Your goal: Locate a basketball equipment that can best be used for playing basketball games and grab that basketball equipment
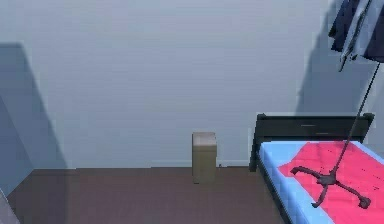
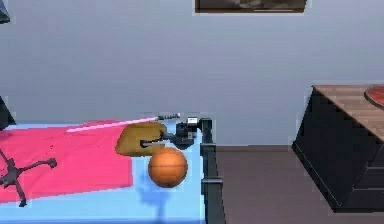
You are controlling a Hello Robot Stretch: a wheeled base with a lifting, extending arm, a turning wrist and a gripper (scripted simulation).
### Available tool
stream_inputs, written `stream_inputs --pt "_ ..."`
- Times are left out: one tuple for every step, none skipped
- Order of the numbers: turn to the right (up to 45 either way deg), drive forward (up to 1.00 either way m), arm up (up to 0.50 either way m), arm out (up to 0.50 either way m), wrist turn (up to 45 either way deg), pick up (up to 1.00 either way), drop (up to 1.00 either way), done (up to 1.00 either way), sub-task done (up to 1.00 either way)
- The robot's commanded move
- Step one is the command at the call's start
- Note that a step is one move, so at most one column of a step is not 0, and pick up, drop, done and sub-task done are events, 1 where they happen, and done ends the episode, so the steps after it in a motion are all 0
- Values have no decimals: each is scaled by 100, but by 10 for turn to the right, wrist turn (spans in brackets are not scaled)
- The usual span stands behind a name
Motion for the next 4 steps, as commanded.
stream_inputs --pt "0 0 0 0 150 0 0 0 0" --pt "0 0 -30 0 0 0 0 0 0" --pt "0 0 0 0 0 100 0 0 0" --pt "0 0 10 0 0 0 0 0 0"
